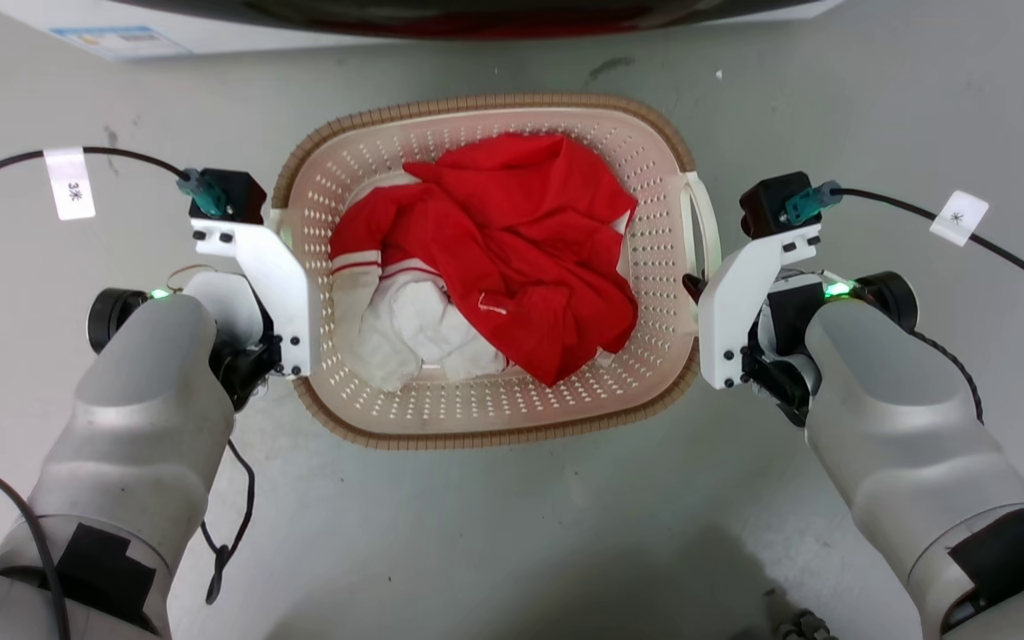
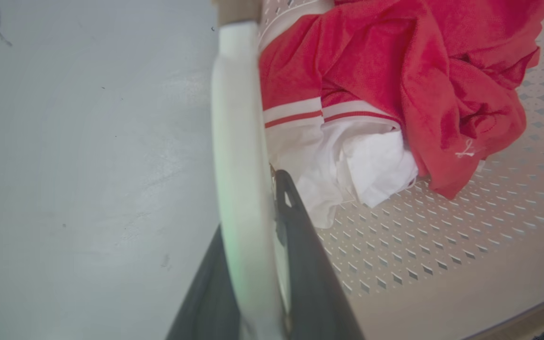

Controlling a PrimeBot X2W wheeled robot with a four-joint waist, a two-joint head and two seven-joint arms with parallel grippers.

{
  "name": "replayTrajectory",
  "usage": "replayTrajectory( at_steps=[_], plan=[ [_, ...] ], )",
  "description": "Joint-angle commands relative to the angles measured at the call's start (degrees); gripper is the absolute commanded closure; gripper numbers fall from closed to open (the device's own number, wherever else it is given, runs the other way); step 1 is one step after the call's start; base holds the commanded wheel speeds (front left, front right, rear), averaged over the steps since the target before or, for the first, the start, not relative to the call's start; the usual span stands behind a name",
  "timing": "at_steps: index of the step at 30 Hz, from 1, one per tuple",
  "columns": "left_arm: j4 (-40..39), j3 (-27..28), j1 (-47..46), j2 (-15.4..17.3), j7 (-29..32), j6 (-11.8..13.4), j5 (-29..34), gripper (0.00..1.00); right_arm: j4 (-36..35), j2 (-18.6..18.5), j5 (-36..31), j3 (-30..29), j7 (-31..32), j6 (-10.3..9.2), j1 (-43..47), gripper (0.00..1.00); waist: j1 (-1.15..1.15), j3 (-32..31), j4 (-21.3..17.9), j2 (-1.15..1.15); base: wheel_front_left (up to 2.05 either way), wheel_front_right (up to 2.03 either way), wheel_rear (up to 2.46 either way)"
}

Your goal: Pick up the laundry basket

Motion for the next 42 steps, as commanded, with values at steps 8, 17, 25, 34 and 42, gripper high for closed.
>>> replayTrajectory(
  at_steps=[8, 17, 25, 34, 42],
  plan=[
    [0.8, -1.8, 2.4, 0.3, 1.1, 0.2, -2.7, 1.00, 0.9, -1.0, 1.6, 2.0, 3.5, -0.13, 3.3, 1.00, 0.00, -6.5, 0.3, 0.00, 0.00, 0.00, 0.00],
    [2.3, -2.9, 6.9, -1.3, 2.7, 0.2, -6.5, 1.00, 1.5, -1.1, 3.7, 3.7, 9.5, -0.13, 8.4, 1.00, 0.00, -16.2, 0.7, 0.00, 0.00, 0.00, 0.00],
    [2.6, -4.0, 10.5, -2.4, 5.6, 0.2, -9.4, 1.00, 1.6, -1.6, 5.7, 4.6, 14.7, -0.12, 12.4, 1.00, 0.00, -24.9, 1.8, 0.00, 0.00, 0.00, 0.00],
    [3.1, -5.1, 13.7, -3.3, 10.0, 0.2, -12.3, 1.00, 1.7, -2.2, 8.1, 5.4, 19.9, -0.13, 15.2, 1.00, 0.00, -33.1, 3.2, 0.00, 0.00, 0.00, 0.00],
    [3.9, -5.5, 16.4, -3.8, 15.7, 0.1, -15.0, 1.00, 1.7, -2.9, 10.1, 6.4, 24.5, -0.13, 17.8, 1.00, 0.00, -39.0, 4.3, 0.00, 0.00, 0.00, 0.00]
  ],
)
